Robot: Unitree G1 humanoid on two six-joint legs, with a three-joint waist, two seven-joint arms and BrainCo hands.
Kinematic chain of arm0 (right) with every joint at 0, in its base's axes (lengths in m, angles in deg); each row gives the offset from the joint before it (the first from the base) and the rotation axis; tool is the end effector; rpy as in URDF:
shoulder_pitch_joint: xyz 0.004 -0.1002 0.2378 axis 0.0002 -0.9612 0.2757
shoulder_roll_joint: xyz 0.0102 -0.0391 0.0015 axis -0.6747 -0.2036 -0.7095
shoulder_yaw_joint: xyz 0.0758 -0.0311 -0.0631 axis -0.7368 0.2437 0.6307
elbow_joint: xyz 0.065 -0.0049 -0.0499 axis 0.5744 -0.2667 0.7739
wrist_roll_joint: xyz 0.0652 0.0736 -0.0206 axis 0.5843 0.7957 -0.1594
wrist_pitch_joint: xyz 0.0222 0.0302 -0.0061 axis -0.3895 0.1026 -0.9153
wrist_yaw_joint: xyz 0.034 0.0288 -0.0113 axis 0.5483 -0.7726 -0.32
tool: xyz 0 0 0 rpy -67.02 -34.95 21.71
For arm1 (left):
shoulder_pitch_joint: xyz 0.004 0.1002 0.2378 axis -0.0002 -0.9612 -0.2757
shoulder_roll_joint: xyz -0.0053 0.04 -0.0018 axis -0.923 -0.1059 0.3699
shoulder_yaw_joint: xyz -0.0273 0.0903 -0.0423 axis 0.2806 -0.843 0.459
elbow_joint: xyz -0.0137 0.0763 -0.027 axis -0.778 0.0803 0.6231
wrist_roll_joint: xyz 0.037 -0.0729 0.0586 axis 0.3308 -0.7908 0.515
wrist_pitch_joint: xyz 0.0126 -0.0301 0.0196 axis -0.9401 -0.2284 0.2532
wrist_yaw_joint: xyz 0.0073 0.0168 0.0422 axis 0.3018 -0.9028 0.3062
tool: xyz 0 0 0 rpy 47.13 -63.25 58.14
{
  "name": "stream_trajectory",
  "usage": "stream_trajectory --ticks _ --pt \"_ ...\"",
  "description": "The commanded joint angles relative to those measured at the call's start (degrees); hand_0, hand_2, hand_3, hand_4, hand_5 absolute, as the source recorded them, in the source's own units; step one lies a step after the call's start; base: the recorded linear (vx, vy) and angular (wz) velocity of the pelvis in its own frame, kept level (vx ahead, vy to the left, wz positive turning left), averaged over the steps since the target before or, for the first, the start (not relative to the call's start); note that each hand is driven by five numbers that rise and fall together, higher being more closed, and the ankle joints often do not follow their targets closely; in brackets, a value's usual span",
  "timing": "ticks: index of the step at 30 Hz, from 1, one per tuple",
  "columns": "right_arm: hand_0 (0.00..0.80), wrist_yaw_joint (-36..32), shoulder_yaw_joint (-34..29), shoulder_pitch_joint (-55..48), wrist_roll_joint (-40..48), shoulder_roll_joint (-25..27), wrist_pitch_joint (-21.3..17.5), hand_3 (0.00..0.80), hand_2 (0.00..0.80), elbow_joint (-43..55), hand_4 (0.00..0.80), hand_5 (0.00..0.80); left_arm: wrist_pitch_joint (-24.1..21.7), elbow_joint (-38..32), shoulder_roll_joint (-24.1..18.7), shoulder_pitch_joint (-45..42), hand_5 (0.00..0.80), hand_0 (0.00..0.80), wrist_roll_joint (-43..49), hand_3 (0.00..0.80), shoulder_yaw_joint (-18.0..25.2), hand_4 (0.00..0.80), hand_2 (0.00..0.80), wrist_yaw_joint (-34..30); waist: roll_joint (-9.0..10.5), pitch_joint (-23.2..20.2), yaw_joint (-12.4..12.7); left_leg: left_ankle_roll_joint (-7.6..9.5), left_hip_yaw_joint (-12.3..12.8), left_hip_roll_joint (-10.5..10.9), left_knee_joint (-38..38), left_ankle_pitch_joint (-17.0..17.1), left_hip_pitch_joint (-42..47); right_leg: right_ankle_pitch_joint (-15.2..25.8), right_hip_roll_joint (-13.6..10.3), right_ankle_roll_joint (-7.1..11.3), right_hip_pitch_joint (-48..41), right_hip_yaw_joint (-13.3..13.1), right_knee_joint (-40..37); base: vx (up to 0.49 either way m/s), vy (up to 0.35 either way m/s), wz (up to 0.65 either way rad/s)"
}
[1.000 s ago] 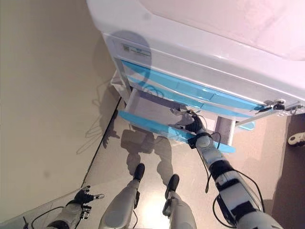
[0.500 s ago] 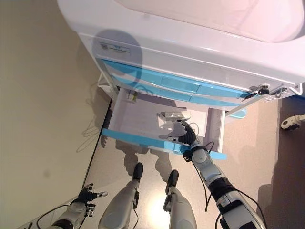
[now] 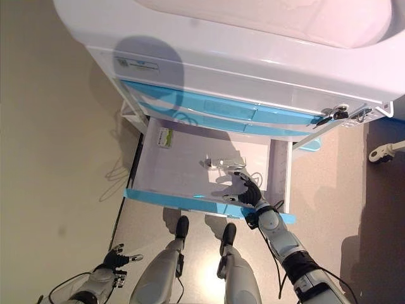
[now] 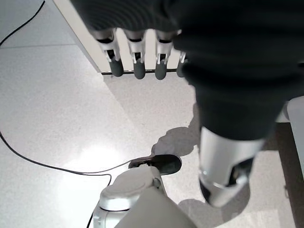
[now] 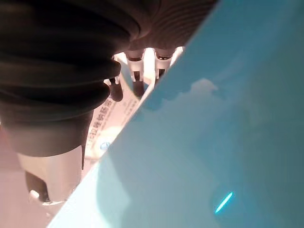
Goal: Open the drawer and pick up the medicine
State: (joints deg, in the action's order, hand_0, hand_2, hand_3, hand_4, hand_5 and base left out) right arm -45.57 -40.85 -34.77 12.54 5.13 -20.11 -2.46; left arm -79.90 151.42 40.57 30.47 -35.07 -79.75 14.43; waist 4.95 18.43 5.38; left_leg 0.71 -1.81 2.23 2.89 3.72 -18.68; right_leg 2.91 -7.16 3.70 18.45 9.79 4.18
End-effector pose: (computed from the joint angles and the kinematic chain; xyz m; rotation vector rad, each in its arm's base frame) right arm 0.2334 -0.1823 0.0195 -0.5822 0.0880 0.2065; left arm 0.1349 0.2445 -0.0899 0.3905 0.9444 0.2248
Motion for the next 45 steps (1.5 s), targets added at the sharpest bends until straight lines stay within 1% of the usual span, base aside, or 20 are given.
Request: stream_trajectory --ticks 1,2,3,4,5,6,8,10,16,24,31,36,38,42,45 --pt "0.0 4.0 0.3 -1.0 -6.7 3.2 -4.6 0.0 0.0 6.8 0.0 0.0 -1.2 2.0 1.3 -0.1 0.0 0.0 1.5 0.0 2.1 0.0 0.0 2.0 -0.67 -0.6 -1.0 0.9 0.0 1.6 -2.6 0.8 -0.4 -0.8 -1.0 2.17 2.9 -0.4 6.3 0.0 0.0 0.0" --pt "0.0 6.0 0.7 -1.1 -11.3 5.3 -5.4 0.0 0.0 7.8 0.0 0.0 -1.8 1.6 1.1 -0.2 0.0 0.0 2.1 0.0 1.7 0.0 0.0 2.3 -0.7 -0.4 -1.1 0.87 0.0 1.6 -2.5 0.7 -0.4 -0.8 -1.0 2.27 2.9 -0.4 6.3 0.0 0.0 0.0" --pt "0.0 6.1 0.7 -1.1 -11.3 5.3 -5.4 0.0 0.0 7.8 0.0 0.0 -1.8 1.6 1.2 -0.2 0.0 0.0 2.1 0.0 1.7 0.0 0.0 2.3 -0.72 -0.4 -1.1 0.87 0.0 1.6 -2.5 0.7 -0.4 -0.8 -1.0 2.28 2.9 -0.4 6.3 0.0 0.0 0.0" --pt "0.0 7.9 1.6 -0.7 -15.5 7.3 -5.9 0.0 0.0 8.6 0.0 0.0 -2.3 1.2 0.9 -0.2 0.0 0.0 2.2 0.0 1.5 0.0 0.0 2.4 -0.79 -0.3 -1.0 0.87 -0.1 1.6 -2.4 0.6 -0.5 -0.7 -1.0 2.33 3.0 -0.5 6.2 0.0 0.0 0.0" --pt "0.0 7.9 1.6 -0.7 -15.5 7.3 -5.9 0.0 0.0 8.6 0.0 0.0 -2.3 1.2 0.9 -0.2 0.0 0.0 2.2 0.0 1.5 0.0 0.0 2.4 -0.79 -0.3 -1.0 0.87 -0.1 1.6 -2.4 0.6 -0.5 -0.7 -1.0 2.33 3.0 -0.5 6.2 0.0 0.0 0.0" --pt "0.0 9.8 2.6 -0.2 -20.1 9.4 -6.2 0.0 0.0 9.4 0.0 0.0 -2.8 0.8 0.7 -0.3 0.0 0.0 2.6 0.0 1.3 0.0 0.0 2.5 -0.79 -0.3 -0.9 0.86 -0.1 1.6 -2.3 0.6 -0.7 -0.7 -1.0 2.4 3.0 -0.5 6.0 0.0 0.0 0.0" --pt "0.0 10.2 2.8 -0.1 -21.4 9.9 -6.1 0.0 0.0 9.6 0.0 0.0 -3.0 0.8 0.6 -0.2 0.0 0.0 2.7 0.0 1.3 0.0 0.0 2.4 -0.82 -0.3 -0.9 0.85 -0.1 1.7 -2.3 0.5 -0.7 -0.6 -1.0 2.41 3.1 -0.5 6.0 0.0 0.0 0.0" --pt "0.0 12.2 4.1 0.8 -25.0 11.0 -6.0 0.0 0.0 9.7 0.0 0.0 -3.5 0.5 0.7 -0.1 0.0 0.0 2.4 0.0 0.9 0.0 0.0 2.6 -0.9 -0.3 -0.8 0.84 -0.1 1.7 -2.4 0.6 -0.9 -0.5 -1.0 2.5 3.2 -0.6 5.9 0.0 0.0 0.0" --pt "0.0 13.4 5.5 2.0 -27.3 11.3 -5.2 0.0 0.0 9.0 0.0 0.0 -3.7 0.3 0.7 0.1 0.0 0.0 2.2 0.0 0.6 0.0 0.0 2.8 -1.02 -0.4 -0.7 0.79 -0.1 1.7 -2.5 0.7 -1.2 -0.4 -1.1 2.59 3.6 -0.7 5.9 0.0 0.0 0.0" --pt "0.0 15.3 9.0 7.7 -29.5 9.8 -3.7 0.0 0.0 4.5 0.0 0.0 -3.9 0.2 1.1 0.2 0.0 0.0 1.7 0.0 -0.3 0.0 0.0 3.0 -1.4 -0.1 0.0 0.82 0.0 1.8 -2.8 0.8 -1.4 -0.3 -1.1 2.59 4.0 -0.7 5.9 0.0 0.0 0.0" --pt "0.0 17.9 12.2 14.3 -32.4 6.8 -1.1 0.0 0.0 -1.5 0.0 0.0 -4.3 -0.4 1.2 0.5 0.0 0.0 1.1 0.0 -1.6 0.0 0.0 3.2 -2.06 0.4 1.2 0.85 -0.4 2.0 -2.7 1.0 -1.8 -0.1 -1.3 2.54 4.2 -0.5 6.0 0.0 0.0 0.0" --pt "0.0 19.5 12.5 16.0 -33.8 6.0 -0.2 0.0 0.0 -2.3 0.0 0.0 -4.3 -0.6 1.2 0.5 0.0 0.0 0.9 0.0 -1.9 0.0 0.0 3.4 -2.26 0.6 1.5 0.82 -0.6 2.1 -2.8 1.3 -2.0 -0.1 -1.4 2.54 4.4 -0.3 6.2 -0.003 -0.006 0.05" --pt "0.0 20.8 12.6 17.2 -33.7 4.8 0.5 0.0 0.0 -3.1 0.0 0.0 -4.2 -0.4 1.1 0.7 0.0 0.0 0.8 0.0 -2.2 0.0 0.0 3.9 -2.37 0.7 1.8 0.79 -0.9 2.0 -3.0 1.5 -2.1 -0.1 -1.4 2.5 4.5 -0.1 6.1 0.003 -0.002 0.04" --pt "0.0 21.0 13.3 18.4 -33.7 4.0 0.9 0.0 0.0 -4.7 0.0 0.0 -4.2 -0.3 1.1 0.7 0.0 0.0 0.5 0.0 -2.4 0.0 0.0 4.1 -2.43 0.8 2.0 0.79 -1.0 2.1 -3.1 1.6 -2.3 0.0 -1.4 2.45 4.6 0.0 6.2 -0.002 0.003 0.05" --pt "0.0 19.4 15.6 20.8 -35.0 2.3 2.9 0.0 0.0 -9.2 0.0 0.0 -4.2 -0.4 1.4 1.0 0.0 0.0 -0.1 0.0 -2.9 0.0 0.0 4.1 -2.45 0.9 2.4 0.76 -1.1 2.0 -3.2 1.7 -2.5 0.1 -1.4 2.44 4.7 0.0 6.1 0.0 0.0 0.0"
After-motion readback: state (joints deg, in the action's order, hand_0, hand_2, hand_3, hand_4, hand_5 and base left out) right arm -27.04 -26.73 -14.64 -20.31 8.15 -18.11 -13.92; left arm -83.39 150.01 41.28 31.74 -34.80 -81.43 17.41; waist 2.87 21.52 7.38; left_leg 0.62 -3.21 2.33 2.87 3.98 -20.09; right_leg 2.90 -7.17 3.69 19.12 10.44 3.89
